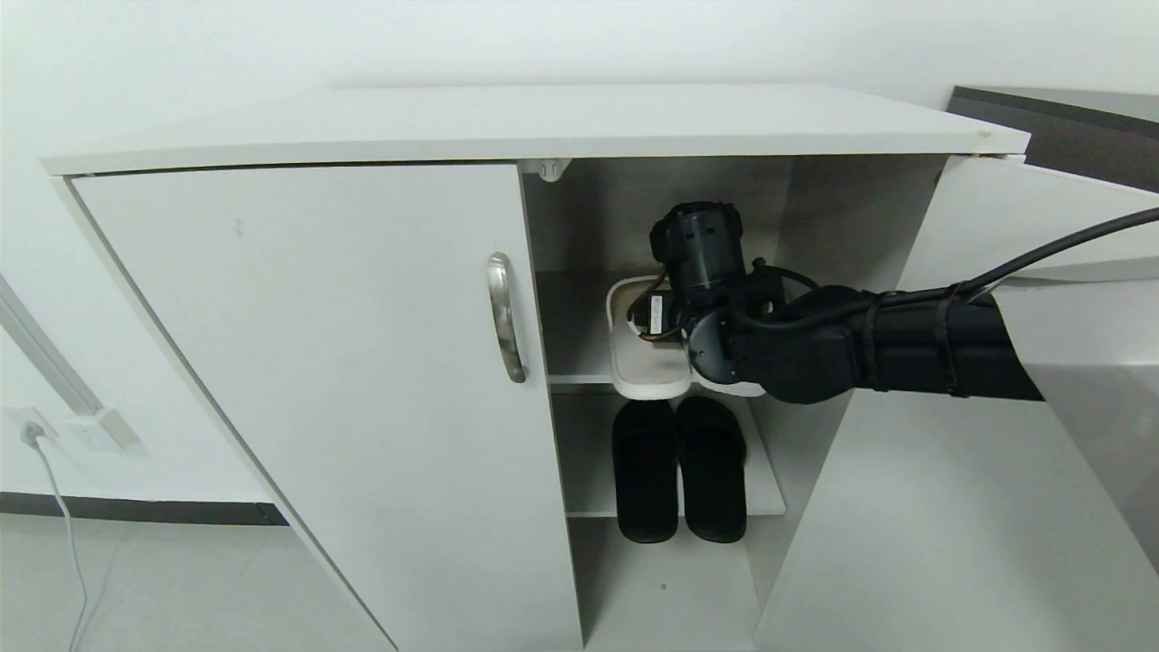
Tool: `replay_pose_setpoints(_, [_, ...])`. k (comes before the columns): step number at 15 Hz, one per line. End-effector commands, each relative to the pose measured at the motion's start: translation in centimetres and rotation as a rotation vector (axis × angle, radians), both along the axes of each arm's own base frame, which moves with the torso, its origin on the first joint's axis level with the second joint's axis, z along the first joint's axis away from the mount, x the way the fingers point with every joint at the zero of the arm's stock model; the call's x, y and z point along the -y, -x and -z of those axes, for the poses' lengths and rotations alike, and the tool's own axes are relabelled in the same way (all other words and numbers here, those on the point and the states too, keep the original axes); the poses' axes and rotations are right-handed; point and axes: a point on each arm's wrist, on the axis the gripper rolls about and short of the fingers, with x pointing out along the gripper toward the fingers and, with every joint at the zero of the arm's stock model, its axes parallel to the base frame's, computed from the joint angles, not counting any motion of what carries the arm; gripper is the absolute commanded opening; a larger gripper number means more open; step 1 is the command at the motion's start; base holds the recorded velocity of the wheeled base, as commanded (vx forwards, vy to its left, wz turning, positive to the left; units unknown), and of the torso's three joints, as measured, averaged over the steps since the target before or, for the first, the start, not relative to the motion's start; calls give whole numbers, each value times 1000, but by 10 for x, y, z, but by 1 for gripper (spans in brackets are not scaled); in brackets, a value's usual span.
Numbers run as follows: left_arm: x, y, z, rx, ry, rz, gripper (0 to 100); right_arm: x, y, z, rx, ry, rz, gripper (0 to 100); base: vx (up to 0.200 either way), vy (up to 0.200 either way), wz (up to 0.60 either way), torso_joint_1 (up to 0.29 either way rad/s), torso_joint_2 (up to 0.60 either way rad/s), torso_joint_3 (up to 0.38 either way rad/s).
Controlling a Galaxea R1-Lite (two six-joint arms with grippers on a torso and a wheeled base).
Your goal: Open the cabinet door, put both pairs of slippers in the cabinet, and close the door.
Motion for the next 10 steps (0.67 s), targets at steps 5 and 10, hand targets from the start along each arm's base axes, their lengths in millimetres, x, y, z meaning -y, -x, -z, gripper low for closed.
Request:
replay_pose_setpoints(5, [0,0,0,-2,1,0,0,10,45,-19,-4,-16,-41,100,0,0,0,0,0,0])
replay_pose_setpoints(10, [0,0,0,-2,1,0,0,34,113,-31,-17,-30,-137,100,0,0,0,0,0,0])
